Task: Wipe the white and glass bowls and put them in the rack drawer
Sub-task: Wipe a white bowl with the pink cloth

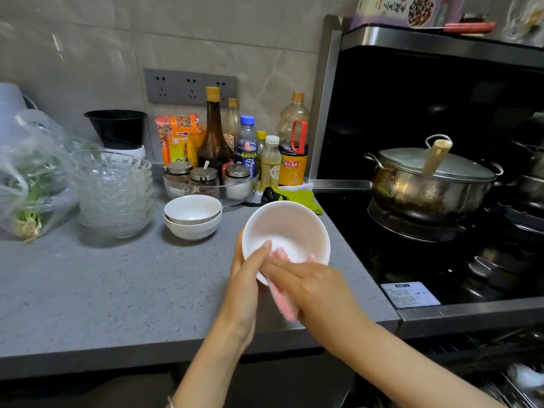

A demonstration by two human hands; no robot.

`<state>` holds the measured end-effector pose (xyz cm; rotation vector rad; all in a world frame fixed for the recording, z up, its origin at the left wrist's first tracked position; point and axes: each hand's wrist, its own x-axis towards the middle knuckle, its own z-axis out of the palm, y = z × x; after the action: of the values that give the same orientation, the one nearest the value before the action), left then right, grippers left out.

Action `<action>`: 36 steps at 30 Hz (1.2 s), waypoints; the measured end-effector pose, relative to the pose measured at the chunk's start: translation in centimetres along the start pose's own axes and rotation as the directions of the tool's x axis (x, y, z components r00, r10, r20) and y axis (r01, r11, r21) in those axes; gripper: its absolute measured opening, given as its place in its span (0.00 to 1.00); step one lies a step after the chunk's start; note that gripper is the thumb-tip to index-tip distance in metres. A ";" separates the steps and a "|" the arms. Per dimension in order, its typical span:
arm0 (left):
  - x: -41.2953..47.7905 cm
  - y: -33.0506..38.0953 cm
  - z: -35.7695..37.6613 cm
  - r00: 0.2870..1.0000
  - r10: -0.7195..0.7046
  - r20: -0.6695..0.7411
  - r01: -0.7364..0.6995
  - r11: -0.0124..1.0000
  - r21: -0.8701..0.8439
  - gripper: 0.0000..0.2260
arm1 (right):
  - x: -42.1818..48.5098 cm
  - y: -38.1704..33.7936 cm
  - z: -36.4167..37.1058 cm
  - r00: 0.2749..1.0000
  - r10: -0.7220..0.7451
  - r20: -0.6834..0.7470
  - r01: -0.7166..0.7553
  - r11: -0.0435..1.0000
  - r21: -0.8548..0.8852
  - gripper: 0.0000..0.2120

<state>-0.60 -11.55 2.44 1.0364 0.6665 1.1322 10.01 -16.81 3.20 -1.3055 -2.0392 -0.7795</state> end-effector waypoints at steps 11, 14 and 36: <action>0.6 1.0 -1.1 0.999 0.043 0.034 -0.047 0.992 0.116 0.09 | -0.9 1.5 0.1 0.991 -0.106 -0.086 0.104 0.994 -0.025 0.12; 0.1 -0.3 0.0 0.998 -0.062 -0.019 0.061 0.997 -0.046 0.16 | -0.6 -0.3 0.9 0.992 0.055 -0.115 -0.042 0.992 0.117 0.16; 1.1 1.6 -1.7 0.991 -0.018 0.132 -0.002 0.988 0.154 0.08 | -1.9 2.5 -0.1 0.977 -0.204 0.068 0.209 0.976 -0.068 0.11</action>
<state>-2.33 -9.83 3.25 1.2282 0.6583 1.0067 12.97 -17.12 2.20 -1.1816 -2.2397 -0.9267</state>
